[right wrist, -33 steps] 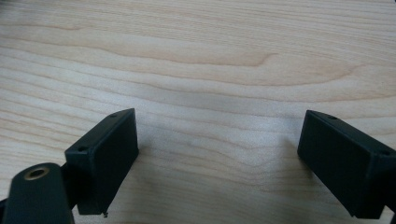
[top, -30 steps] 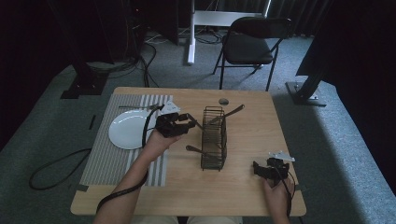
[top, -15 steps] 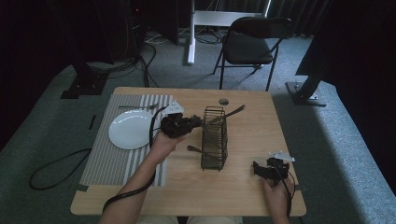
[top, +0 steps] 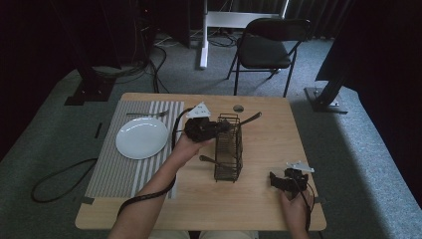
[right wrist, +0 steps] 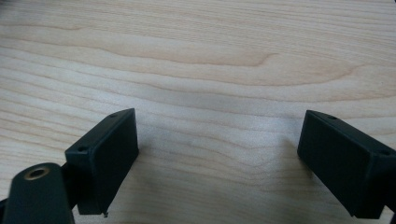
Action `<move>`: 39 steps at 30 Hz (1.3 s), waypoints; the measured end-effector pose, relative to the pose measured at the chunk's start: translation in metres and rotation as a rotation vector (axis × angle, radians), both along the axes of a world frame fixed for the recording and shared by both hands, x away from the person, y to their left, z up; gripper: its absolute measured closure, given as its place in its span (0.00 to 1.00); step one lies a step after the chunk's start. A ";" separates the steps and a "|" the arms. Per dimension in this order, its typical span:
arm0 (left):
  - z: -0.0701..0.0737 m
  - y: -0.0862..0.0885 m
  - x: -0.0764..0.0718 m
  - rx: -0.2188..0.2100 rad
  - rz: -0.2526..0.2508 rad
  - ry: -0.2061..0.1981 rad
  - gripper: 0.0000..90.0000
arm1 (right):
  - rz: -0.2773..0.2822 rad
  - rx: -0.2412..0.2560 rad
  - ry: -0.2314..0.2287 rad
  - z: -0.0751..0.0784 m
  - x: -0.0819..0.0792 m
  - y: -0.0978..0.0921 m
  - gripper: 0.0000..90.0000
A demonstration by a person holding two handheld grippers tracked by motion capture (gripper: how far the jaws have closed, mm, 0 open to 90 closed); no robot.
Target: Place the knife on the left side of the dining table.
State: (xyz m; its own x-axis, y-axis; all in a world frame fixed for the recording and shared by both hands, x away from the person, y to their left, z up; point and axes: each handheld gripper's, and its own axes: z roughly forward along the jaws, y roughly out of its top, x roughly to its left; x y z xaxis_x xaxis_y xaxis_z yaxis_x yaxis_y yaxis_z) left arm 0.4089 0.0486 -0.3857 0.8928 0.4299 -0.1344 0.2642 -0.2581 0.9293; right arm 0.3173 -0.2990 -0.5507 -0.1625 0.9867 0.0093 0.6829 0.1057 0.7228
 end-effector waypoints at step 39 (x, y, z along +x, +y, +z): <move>0.081 -0.006 -0.024 -0.071 -0.009 -0.127 0.94 | -0.001 0.001 0.001 0.000 0.000 0.000 0.13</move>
